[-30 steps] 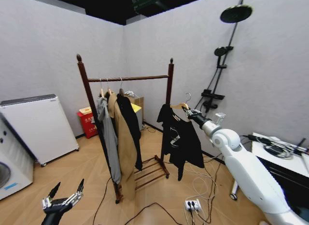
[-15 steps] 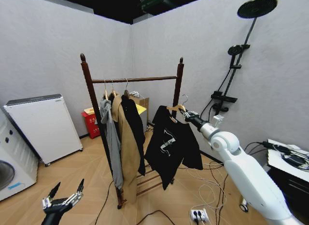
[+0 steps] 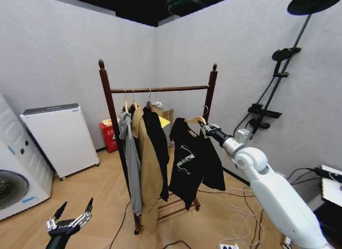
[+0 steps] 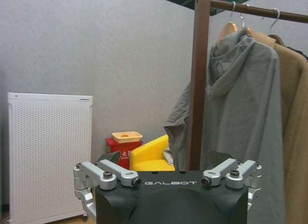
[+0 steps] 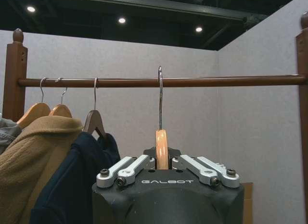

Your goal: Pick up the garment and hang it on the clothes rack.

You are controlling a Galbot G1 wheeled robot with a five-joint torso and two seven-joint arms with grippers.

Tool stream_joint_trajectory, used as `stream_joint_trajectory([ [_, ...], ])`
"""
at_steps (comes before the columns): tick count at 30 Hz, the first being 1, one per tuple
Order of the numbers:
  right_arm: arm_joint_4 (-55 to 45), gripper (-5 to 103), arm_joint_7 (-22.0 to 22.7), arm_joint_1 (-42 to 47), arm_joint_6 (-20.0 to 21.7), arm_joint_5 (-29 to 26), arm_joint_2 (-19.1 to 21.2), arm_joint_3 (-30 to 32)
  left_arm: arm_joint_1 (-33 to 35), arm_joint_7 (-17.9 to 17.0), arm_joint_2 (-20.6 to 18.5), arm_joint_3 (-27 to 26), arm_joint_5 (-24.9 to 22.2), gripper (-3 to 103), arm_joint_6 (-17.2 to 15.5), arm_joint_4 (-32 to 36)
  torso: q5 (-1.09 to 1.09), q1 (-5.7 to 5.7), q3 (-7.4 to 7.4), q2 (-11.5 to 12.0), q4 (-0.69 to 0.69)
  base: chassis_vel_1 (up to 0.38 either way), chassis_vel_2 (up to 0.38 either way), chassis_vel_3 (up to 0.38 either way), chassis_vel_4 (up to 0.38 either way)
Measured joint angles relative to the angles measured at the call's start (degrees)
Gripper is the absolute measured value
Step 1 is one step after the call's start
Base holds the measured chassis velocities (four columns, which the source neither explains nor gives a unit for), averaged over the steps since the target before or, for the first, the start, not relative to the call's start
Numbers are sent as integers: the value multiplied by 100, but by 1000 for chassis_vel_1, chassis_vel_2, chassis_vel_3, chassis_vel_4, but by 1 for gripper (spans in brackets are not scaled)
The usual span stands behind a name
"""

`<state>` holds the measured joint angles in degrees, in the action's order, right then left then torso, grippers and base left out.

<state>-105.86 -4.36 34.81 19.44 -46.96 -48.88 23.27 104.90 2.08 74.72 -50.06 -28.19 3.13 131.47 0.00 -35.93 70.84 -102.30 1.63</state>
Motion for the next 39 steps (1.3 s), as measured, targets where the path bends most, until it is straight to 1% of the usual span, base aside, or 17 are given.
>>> stream_joint_trajectory([
  [2,-44,10,1,37,24,-7,1,35,0,0,0,0,0,100,0,0,-1,0,0,0,-3,-31,129,137,-17],
  [6,-115,10,9,106,56,-24,3,98,0,-1,0,0,0,100,0,0,0,-2,0,1,-2,-44,73,42,-25],
  [7,-158,10,12,122,65,-33,22,137,0,0,0,0,0,100,0,0,1,-2,0,1,6,0,0,0,0],
  [12,-168,10,63,-122,142,-102,73,83,0,0,0,0,0,100,0,0,1,1,0,0,3,0,0,0,0],
  [15,0,10,86,-646,188,-161,119,-293,0,0,0,0,0,100,0,0,0,3,-1,-2,3,0,0,0,0],
  [16,0,10,86,-646,188,-161,119,-293,0,0,0,0,0,100,0,0,0,3,-1,-2,3,0,0,0,0],
  [19,346,10,123,-1485,205,-153,53,-919,0,2,0,0,0,100,0,0,0,2,0,-1,1,0,0,0,0],
  [21,449,10,134,-1690,211,-152,21,-1048,0,1,0,0,0,100,0,0,0,2,0,-1,1,0,0,0,0],
  [23,843,10,177,-2349,213,-106,-116,-1509,0,1,0,0,0,100,0,0,-2,0,0,0,0,0,0,0,0],
  [24,843,10,177,-2349,213,-106,-116,-1509,0,1,0,0,0,100,0,0,-2,0,0,0,0,0,0,0,0],
  [27,1325,10,276,-2971,307,-92,-311,-1955,0,0,0,0,0,100,0,0,-1,0,0,0,0,0,0,0,0],
  [28,1325,10,276,-2971,307,-92,-311,-1955,0,0,0,0,0,100,0,0,-1,0,0,0,0,0,0,0,0],
  [33,1932,10,396,-3651,414,-156,-581,-2606,0,0,0,0,0,100,0,0,0,0,0,0,3,0,0,0,0],
  [34,1932,10,396,-3651,414,-156,-581,-2606,0,0,0,0,0,100,0,0,0,0,0,0,3,0,0,0,0],
  [36,2299,10,503,-4082,442,-162,-804,-2942,0,0,0,0,0,100,0,0,-1,0,0,0,1,0,0,0,0],
  [37,2299,10,503,-4082,442,-162,-804,-2942,0,0,0,0,0,100,0,0,-1,0,0,0,1,0,0,0,0],
  [39,2656,10,591,-4449,522,-150,-1071,-3167,0,0,0,0,0,100,0,0,-2,0,1,0,1,0,0,0,0],
])
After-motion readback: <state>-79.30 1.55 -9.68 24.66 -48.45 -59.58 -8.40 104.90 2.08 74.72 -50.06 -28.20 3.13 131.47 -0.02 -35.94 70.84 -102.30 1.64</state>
